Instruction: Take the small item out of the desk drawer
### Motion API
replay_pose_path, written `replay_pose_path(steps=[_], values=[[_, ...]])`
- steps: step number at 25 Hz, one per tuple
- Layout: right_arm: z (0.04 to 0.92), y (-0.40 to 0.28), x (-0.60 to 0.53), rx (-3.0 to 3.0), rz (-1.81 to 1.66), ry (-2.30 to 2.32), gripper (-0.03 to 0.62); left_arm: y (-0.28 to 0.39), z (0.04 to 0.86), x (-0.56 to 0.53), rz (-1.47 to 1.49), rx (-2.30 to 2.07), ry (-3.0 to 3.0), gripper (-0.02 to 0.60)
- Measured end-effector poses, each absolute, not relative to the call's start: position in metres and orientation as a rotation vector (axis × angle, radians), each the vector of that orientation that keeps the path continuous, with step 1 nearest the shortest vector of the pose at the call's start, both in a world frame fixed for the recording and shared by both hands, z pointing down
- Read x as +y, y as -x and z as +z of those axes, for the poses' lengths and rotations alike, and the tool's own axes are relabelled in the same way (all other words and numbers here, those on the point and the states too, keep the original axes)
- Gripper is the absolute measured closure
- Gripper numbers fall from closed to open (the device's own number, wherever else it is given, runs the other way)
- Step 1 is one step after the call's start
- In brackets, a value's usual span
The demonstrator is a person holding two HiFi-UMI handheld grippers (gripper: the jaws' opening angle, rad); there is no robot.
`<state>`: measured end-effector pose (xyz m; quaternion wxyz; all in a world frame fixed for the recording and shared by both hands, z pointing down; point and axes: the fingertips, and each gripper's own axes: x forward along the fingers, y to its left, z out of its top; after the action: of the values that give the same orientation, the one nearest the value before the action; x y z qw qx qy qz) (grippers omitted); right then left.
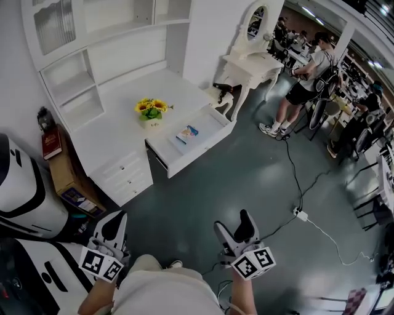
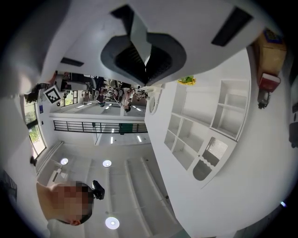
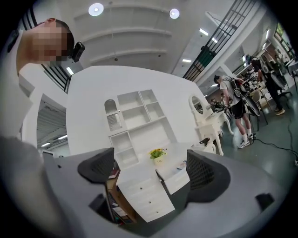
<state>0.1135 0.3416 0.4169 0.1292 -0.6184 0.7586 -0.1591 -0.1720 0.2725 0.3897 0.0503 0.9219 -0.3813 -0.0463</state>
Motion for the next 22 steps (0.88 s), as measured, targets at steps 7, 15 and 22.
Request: replay_pose_path(steps=[7, 15, 22], values=[[0.432, -0.102, 0.307, 2.253, -0.539, 1.769, 0.121, 0.171, 0.402, 0.241, -0.144, -1.168, -2.768, 0.566], [0.462, -0.119, 0.228, 2.206, -0.645, 1.916, 0.121, 0.142, 0.44, 0.146, -0.155, -1.043, -2.709, 0.565], [0.464, -0.128, 0.105, 2.13, -0.737, 1.972, 0.121, 0.123, 0.423, 0.008, -0.201, -0.945, -2.732, 0.566]])
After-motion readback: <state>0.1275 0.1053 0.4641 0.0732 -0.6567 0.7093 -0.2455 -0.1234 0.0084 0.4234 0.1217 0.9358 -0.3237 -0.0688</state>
